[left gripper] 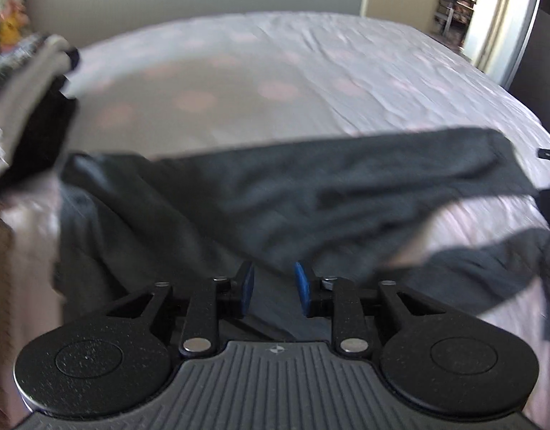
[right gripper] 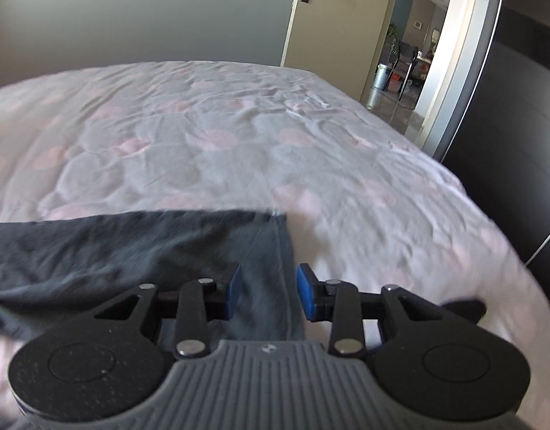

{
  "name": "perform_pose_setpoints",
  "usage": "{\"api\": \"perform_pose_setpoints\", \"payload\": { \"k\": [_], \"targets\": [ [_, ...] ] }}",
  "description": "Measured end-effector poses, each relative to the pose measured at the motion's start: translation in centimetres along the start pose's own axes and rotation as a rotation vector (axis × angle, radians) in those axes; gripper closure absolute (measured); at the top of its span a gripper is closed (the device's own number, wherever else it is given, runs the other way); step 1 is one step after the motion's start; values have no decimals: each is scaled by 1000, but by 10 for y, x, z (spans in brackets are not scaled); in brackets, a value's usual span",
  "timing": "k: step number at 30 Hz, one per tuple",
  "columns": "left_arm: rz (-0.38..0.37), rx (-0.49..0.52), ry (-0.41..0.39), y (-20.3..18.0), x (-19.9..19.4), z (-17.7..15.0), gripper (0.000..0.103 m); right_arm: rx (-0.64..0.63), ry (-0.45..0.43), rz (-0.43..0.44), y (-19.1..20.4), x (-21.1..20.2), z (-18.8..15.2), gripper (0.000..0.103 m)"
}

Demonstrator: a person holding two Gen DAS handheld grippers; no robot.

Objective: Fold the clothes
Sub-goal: 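Grasp the pant leg hem with the right tool while the left tool holds the waistband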

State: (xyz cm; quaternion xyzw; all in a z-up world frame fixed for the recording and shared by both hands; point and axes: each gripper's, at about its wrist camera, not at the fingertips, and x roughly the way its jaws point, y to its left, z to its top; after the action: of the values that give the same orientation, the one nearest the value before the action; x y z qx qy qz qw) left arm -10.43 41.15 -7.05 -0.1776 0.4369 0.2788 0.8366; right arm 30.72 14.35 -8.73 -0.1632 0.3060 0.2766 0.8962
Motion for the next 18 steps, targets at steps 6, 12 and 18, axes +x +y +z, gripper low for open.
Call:
{"api": "perform_pose_setpoints", "payload": {
  "k": [6, 12, 18],
  "targets": [
    [1, -13, 51, -27, 19, -21, 56, 49, -40, 24, -12, -24, -44, 60],
    [44, -4, 73, -35, 34, -26, 93, 76, -37, 52, -22, -27, -55, 59],
    [121, -38, -77, -26, 7, -16, 96, 42, -24, 74, -21, -28, -56, 57]
  ]
}}
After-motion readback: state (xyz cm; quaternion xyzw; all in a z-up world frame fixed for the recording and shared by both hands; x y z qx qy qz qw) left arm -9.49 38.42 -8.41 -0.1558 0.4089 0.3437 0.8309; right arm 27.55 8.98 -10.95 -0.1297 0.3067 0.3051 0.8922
